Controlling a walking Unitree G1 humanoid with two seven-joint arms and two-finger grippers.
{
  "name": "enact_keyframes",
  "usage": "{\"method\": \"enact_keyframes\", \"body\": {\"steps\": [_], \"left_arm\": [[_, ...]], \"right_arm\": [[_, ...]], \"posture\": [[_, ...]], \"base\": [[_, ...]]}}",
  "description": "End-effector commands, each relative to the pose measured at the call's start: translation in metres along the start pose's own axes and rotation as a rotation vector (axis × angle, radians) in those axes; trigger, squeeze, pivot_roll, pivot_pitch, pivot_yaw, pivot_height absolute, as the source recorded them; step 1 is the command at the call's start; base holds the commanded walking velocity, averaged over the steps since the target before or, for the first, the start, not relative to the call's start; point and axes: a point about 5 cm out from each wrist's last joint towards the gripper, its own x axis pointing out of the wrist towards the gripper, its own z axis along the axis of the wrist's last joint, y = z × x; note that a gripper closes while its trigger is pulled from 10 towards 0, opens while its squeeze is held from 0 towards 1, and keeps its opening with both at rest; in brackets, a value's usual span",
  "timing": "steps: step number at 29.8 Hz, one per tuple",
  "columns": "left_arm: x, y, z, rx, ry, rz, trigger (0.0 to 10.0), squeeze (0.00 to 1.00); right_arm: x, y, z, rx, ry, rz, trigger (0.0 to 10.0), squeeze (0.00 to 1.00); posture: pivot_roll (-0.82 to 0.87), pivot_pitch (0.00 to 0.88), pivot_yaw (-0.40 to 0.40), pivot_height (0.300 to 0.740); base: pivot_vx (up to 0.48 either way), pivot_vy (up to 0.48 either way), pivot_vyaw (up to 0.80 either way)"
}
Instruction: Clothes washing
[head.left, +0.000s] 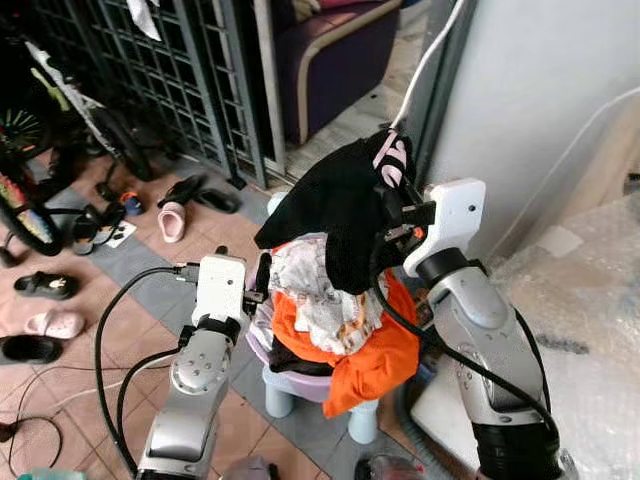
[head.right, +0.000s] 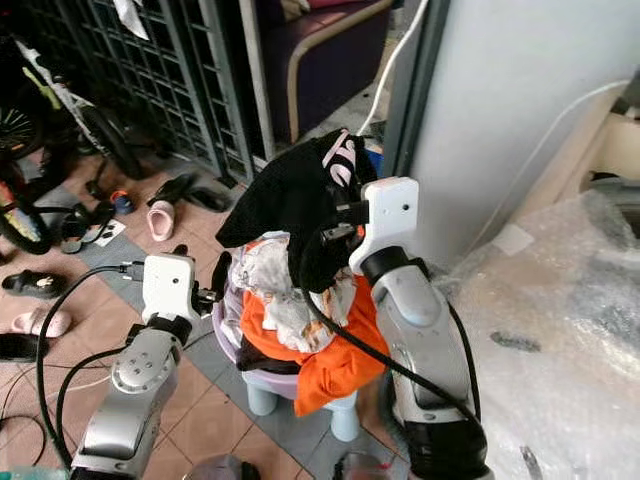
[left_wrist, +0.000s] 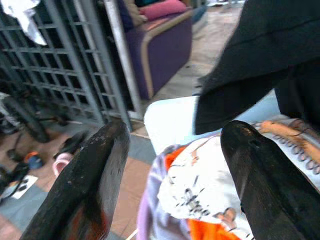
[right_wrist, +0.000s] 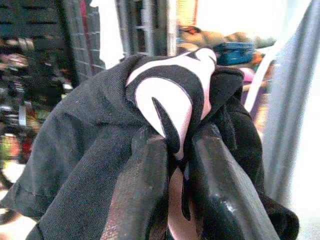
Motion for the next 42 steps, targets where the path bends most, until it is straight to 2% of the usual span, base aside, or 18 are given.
{"method": "enact_keyframes", "body": {"steps": [1, 5, 11, 24, 30, 33, 34, 38, 39, 41, 42], "left_arm": [[0.001, 0.003, 0.000, 0.000, -0.005, 0.009, 10.0, 0.00], [0.004, 0.003, 0.000, -0.007, -0.007, 0.022, 10.0, 0.00], [0.006, 0.002, 0.000, -0.011, -0.014, 0.020, 10.0, 0.00], [0.008, 0.001, -0.001, -0.017, -0.015, 0.020, 10.0, 0.00], [0.009, 0.000, 0.000, -0.043, -0.021, 0.025, 10.0, 0.00], [0.009, 0.001, -0.001, -0.033, -0.017, 0.031, 10.0, 0.00], [0.009, 0.001, -0.001, -0.033, -0.017, 0.031, 10.0, 0.00], [0.009, 0.002, -0.001, -0.032, -0.012, 0.038, 10.0, 0.00], [0.010, 0.002, -0.002, -0.031, -0.011, 0.038, 10.0, 0.00], [0.010, 0.002, -0.002, -0.031, -0.011, 0.039, 10.0, 0.00], [0.010, 0.001, -0.002, -0.030, -0.009, 0.039, 10.0, 0.00]], "right_arm": [[0.005, -0.005, 0.024, -0.095, -0.113, -0.033, 10.0, 0.00], [0.011, -0.027, 0.041, -0.168, -0.157, -0.169, 10.0, 0.00], [0.014, -0.040, 0.044, -0.205, -0.158, -0.226, 10.0, 0.00], [0.017, -0.044, 0.041, -0.220, -0.149, -0.248, 10.0, 0.00], [0.020, -0.051, 0.030, -0.179, -0.078, -0.246, 10.0, 0.00], [0.031, -0.057, 0.020, -0.190, 0.004, -0.211, 10.0, 0.00], [0.031, -0.057, 0.020, -0.190, 0.004, -0.211, 10.0, 0.00], [0.050, -0.063, 0.020, -0.213, 0.036, -0.183, 10.0, 0.00], [0.063, -0.063, 0.020, -0.238, 0.061, -0.156, 10.0, 0.00], [0.073, -0.062, 0.021, -0.264, 0.082, -0.137, 10.0, 0.00], [0.087, -0.068, 0.024, -0.299, 0.103, -0.199, 10.0, 0.00]], "posture": [[-0.04, 0.000, 0.074, 0.740], [-0.05, 0.000, 0.073, 0.740], [-0.06, 0.000, 0.073, 0.740], [-0.06, 0.000, 0.072, 0.740], [-0.06, 0.000, 0.072, 0.740], [-0.06, 0.000, 0.069, 0.740], [-0.06, 0.000, 0.069, 0.740], [-0.05, 0.000, 0.066, 0.740], [-0.05, 0.000, 0.064, 0.740], [-0.06, 0.000, 0.064, 0.740], [-0.06, 0.000, 0.062, 0.740]], "base": [[0.000, -0.274, -0.80], [0.000, -0.325, -0.80], [0.000, -0.386, -0.80], [0.000, -0.412, -0.64], [0.000, -0.118, 0.00], [0.000, 0.000, 0.00], [0.000, 0.000, 0.00], [0.000, 0.000, 0.00], [0.000, 0.000, 0.00], [0.000, 0.000, 0.00], [0.000, 0.000, 0.00]]}}
